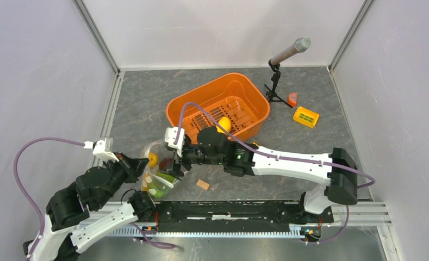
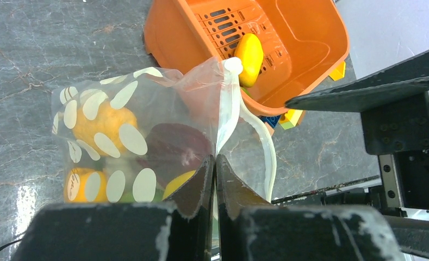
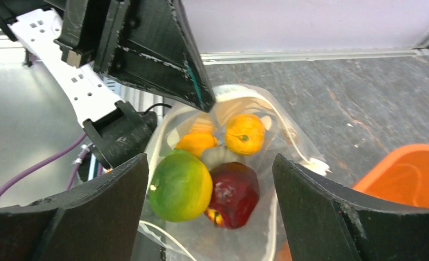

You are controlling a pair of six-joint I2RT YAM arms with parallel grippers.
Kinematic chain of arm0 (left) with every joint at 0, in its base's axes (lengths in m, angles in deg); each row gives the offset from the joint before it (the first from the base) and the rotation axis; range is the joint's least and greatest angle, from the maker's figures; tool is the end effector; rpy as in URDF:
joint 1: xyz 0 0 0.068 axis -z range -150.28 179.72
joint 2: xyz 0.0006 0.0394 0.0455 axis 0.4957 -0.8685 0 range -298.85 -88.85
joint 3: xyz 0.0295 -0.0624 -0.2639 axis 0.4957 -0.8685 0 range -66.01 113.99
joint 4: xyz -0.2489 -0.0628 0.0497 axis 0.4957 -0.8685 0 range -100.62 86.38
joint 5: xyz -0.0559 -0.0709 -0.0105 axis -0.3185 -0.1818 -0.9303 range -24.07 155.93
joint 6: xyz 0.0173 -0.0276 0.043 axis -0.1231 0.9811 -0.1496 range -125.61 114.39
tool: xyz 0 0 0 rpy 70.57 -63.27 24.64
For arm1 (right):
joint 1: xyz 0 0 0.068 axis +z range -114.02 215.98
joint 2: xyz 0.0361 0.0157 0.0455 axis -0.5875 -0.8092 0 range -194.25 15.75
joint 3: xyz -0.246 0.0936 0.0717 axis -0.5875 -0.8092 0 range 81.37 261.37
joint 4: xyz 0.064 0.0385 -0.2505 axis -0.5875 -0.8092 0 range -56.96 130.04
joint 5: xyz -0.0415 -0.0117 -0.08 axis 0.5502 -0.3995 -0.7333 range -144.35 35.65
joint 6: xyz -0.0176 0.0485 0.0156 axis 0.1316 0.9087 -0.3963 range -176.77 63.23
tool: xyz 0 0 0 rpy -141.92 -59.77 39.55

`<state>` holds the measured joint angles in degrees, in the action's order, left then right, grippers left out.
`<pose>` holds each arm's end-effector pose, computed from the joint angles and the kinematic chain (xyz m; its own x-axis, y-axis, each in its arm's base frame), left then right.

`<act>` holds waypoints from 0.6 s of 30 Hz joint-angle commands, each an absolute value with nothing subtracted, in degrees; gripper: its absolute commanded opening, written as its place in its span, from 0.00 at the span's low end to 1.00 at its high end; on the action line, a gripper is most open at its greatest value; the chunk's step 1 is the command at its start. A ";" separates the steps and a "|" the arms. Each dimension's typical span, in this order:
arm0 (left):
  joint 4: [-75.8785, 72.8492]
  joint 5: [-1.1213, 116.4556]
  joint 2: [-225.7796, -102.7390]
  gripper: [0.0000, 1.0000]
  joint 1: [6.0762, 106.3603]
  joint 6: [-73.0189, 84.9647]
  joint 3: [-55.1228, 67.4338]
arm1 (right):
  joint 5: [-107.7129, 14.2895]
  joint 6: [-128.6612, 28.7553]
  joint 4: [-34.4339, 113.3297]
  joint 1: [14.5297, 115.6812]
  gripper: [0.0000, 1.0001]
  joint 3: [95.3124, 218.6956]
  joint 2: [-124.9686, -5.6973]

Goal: Place the food in the zip-top bag and seal the zipper
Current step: Place the fake fruit in the zipper food storage bag, then pick up the fake fruit from the bin.

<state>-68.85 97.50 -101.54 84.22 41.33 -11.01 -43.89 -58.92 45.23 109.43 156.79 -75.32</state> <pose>0.0149 0.0113 0.3402 -0.4567 -0.4318 -0.7778 0.1173 0.8375 -0.5338 0.1032 0.3701 0.3493 -0.0144 -0.1780 -0.9839 -0.9947 0.1023 -0.0039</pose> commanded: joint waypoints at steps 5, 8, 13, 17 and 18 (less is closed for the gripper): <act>-67.51 99.33 -101.43 0.10 84.38 43.61 -10.12 | -66.52 -62.66 47.63 109.08 0.93 148.71 -65.87; -67.54 99.12 -101.51 0.10 84.40 43.70 -10.11 | -74.40 -62.45 47.21 108.18 0.95 146.26 -64.33; -67.43 98.81 -101.84 0.10 84.34 43.70 -10.64 | -78.22 -53.96 32.65 99.52 0.95 151.52 -66.07; -67.51 97.74 -102.64 0.10 84.36 43.26 -10.45 | -67.59 -51.94 22.54 91.20 0.95 154.02 -69.31; -67.51 97.39 -102.70 0.11 84.36 43.18 -10.47 | -65.32 -52.37 19.18 90.09 0.96 155.06 -70.79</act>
